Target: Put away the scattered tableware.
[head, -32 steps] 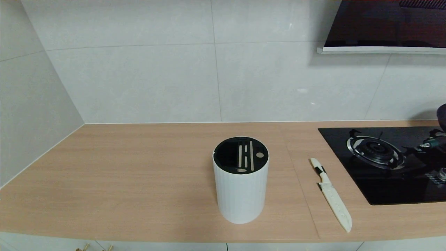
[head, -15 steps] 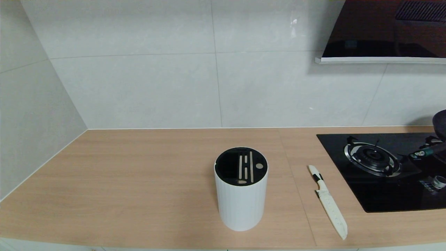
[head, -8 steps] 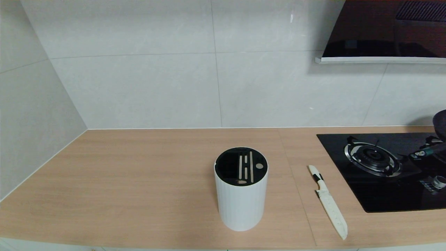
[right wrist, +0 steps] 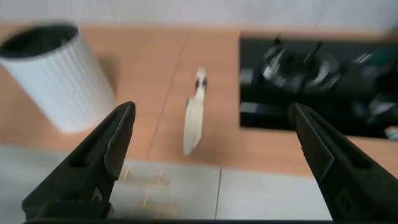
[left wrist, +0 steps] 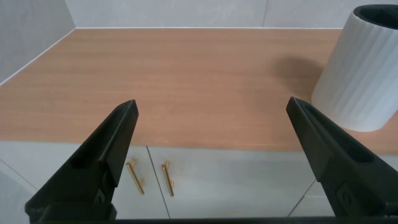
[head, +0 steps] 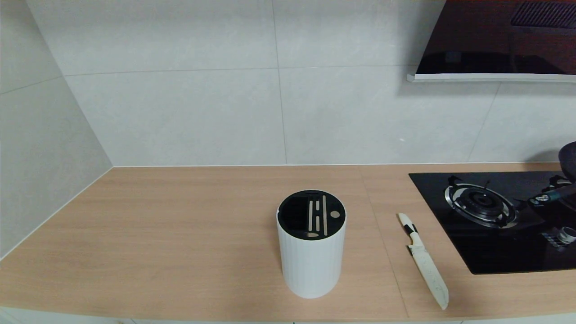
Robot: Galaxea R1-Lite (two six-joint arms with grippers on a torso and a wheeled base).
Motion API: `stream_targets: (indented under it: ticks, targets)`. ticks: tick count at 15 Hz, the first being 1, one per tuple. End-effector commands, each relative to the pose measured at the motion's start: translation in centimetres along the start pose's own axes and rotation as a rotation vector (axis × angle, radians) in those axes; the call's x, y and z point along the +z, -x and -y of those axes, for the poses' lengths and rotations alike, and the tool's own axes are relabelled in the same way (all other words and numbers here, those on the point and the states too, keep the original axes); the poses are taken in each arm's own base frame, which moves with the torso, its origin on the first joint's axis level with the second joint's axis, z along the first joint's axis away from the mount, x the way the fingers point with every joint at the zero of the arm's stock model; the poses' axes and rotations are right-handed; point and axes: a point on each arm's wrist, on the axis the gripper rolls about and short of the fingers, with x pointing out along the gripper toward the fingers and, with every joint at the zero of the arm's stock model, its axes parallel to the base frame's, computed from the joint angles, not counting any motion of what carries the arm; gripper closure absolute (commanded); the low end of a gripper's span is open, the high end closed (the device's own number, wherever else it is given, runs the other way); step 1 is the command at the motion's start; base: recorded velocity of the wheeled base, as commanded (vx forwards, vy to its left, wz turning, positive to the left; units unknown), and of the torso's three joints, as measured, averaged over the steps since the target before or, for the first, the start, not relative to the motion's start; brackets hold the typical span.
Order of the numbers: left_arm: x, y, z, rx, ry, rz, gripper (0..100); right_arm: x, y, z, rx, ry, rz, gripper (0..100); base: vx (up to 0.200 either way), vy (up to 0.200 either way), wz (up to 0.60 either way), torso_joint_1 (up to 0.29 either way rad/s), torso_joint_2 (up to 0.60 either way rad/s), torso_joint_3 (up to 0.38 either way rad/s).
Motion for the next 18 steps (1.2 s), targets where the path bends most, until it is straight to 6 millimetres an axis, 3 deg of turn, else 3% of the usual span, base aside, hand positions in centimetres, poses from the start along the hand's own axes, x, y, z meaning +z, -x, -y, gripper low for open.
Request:
stream_targets:
  ticks: [1, 4, 7, 11, 13, 18]
  targets:
    - [0.0, 0.0, 0.0, 0.001, 0.000, 0.000, 0, 1.1, -8.3, -0.9, 0.107, 0.019, -0.274, 0, 0.000, 0.000, 0.00, 0.000, 0.00, 0.000]
    - [0.0, 0.0, 0.0, 0.001, 0.000, 0.000, 0, 0.1, -15.4, -1.1, 0.061, 0.028, -0.342, 0, 0.000, 0.000, 0.00, 0.000, 0.00, 0.000]
    - [0.0, 0.0, 0.0, 0.001, 0.000, 0.000, 0, -2.0, -20.7, -1.4, -0.011, 0.059, -0.348, 0, 0.000, 0.000, 0.00, 0.000, 0.00, 0.000]
    - [0.0, 0.0, 0.0, 0.001, 0.000, 0.000, 0, -4.8, -24.9, -1.6, -0.042, 0.068, -0.390, 0, 0.000, 0.000, 0.00, 0.000, 0.00, 0.000]
    - [0.0, 0.0, 0.0, 0.001, 0.000, 0.000, 0, -7.8, -27.4, -1.6, -0.062, 0.073, -0.400, 0, 0.000, 0.000, 0.00, 0.000, 0.00, 0.000]
    - [0.0, 0.0, 0.0, 0.001, 0.000, 0.000, 0, -11.6, -30.2, -1.5, -0.105, 0.071, -0.390, 0, 0.000, 0.000, 0.00, 0.000, 0.00, 0.000]
